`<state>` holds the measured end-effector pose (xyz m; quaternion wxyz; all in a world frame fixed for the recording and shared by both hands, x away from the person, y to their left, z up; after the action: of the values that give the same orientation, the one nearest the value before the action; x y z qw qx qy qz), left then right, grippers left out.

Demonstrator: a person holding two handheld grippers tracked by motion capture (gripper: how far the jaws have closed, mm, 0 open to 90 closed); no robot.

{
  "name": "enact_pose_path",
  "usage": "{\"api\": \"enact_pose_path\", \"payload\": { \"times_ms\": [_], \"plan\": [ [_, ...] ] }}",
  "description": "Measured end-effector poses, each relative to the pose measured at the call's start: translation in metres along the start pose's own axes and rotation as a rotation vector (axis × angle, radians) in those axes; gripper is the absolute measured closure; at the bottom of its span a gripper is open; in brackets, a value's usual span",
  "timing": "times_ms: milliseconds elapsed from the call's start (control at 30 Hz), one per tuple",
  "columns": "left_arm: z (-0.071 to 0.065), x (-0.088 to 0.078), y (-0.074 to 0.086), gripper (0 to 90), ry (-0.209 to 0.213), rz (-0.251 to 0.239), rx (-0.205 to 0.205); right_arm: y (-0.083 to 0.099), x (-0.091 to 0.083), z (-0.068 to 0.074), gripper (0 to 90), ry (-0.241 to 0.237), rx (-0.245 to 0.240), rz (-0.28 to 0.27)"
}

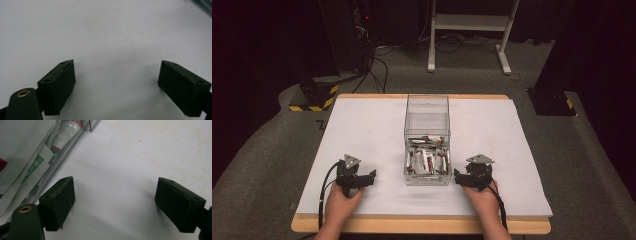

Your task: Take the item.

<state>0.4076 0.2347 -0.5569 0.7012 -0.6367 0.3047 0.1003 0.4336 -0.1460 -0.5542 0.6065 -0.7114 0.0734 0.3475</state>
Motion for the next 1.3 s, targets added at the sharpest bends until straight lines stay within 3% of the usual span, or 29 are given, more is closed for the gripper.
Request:
{"api": "enact_pose_path", "payload": {
  "times_ms": [433,633,967,1300],
  "plan": [
    [0.000,0.000,0.000,14.5,0.000,-0.001,0.000,-0.001,-0.002,-0.001,17.4,0.002,-0.001,0.004],
    [0.000,0.000,0.000,14.5,0.000,0.000,0.000,-0.002,-0.006,0.001,21.7,-0.031,-0.020,-0.003],
    [0.000,0.000,0.000,14.5,0.000,0.000,-0.001,-0.008,-0.017,0.003,25.3,-0.069,-0.008,-0.062],
    [0.000,0.000,0.000,14.5,0.000,-0.001,-0.001,-0.014,-0.025,0.007,27.7,-0.085,-0.033,-0.091]
  ]
}}
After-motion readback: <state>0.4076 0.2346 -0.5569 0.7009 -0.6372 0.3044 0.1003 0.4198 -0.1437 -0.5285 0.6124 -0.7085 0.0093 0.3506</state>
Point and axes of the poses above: each handheld gripper's, and its own axes: x roughly forward along the jaws, y roughly out of its underside, z roughly to its left, the point moved 7 cm from there along x, roughly forward along the jaws, and after that the axes turned 9 degrees about -z, right-handed, at the moved point
